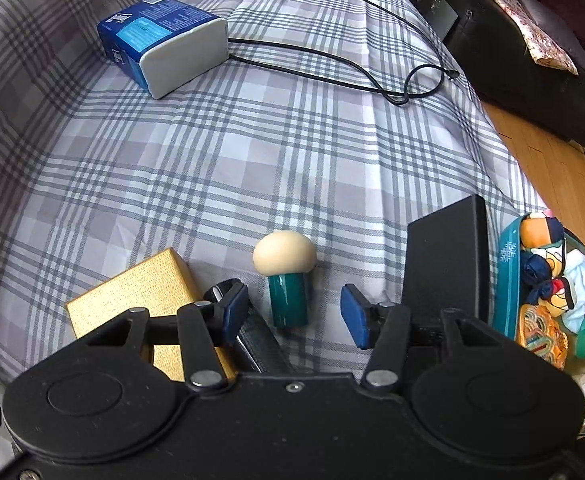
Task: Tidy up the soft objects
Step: 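Lower right tool toward the black glass bottle beside the brush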
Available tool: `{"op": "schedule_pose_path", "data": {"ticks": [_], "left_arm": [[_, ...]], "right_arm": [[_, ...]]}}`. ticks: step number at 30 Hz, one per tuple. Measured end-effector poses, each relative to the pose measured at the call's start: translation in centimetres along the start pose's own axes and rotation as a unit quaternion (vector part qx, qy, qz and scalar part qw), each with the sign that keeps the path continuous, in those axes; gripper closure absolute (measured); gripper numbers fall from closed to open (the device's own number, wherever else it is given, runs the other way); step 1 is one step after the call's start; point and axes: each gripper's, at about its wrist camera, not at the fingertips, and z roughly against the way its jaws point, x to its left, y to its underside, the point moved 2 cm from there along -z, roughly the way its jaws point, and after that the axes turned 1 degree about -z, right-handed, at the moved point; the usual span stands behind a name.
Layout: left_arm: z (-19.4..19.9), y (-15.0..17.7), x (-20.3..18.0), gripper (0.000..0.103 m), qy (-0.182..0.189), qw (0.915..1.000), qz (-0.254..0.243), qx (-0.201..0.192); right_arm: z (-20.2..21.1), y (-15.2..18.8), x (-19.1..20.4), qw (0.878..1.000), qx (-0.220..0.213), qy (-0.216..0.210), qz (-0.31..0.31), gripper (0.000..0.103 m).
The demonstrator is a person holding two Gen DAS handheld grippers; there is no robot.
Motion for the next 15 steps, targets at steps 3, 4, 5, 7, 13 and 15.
{"op": "schedule_pose_path", "data": {"ticks": [3,4,5,7,13,15], "left_arm": [[0.3,0.1,0.1,0.001,0.003,1.0,0.0,-0.003],[0.3,0.1,0.0,0.001,0.003,1.0,0.0,-0.003],[0.4,0.1,0.0,0.001,0.003,1.0,-0.001,-0.004],[0.4,0.1,0.1,0.001,0.003,1.0,0.001,-0.004],[0.4,0.0,0.4,0.001,0.004,1.0,0.008,-0.002],[0.4,0.0,0.4,0.001,0.006,1.0,0.006,-0.002]], "right_arm": [[0.2,-0.3,-0.3,1.0,0.003,-0.018,-0.013,0.052],[0.2,-0.6,-0.3,0.999,0.005,-0.024,-0.023,0.052],[0.2,-0.9,-0.3,0.999,0.006,-0.031,-0.032,0.052],[-0.1,-1.5,0.2,0.998,0.011,-0.043,-0.037,0.052],[-1.4,-1.6,0.8,0.998,0.027,-0.032,-0.04,0.051],[-1.4,-1.4,0.4,0.998,0.031,-0.032,-0.045,0.052]]}}
